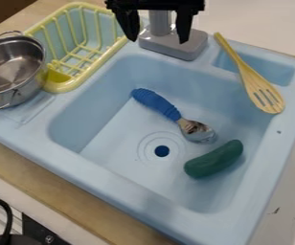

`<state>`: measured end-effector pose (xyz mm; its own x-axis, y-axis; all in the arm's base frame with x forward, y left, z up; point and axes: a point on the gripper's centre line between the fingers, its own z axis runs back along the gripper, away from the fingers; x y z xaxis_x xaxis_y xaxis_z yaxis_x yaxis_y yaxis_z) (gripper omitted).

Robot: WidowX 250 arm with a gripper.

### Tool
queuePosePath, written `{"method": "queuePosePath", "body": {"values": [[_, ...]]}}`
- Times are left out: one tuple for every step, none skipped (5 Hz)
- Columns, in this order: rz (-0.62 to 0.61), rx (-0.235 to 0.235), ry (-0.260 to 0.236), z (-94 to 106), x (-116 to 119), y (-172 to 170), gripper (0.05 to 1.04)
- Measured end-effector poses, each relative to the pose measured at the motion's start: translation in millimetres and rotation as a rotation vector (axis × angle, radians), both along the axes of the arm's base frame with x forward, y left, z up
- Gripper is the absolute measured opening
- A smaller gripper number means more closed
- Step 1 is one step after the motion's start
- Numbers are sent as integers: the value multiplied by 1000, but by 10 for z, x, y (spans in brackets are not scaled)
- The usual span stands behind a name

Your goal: Took the spoon from the sink and put it inside the pan

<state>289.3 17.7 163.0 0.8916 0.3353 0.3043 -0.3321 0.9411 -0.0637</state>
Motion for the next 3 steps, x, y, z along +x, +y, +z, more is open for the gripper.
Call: {"method": "queuePosePath", "body": {"values": [[4,-2,23,-71,-25,-1,997],[85,6,65,-196,-179,43,997],[182,-5,64,-195,-346,34,997]]}}
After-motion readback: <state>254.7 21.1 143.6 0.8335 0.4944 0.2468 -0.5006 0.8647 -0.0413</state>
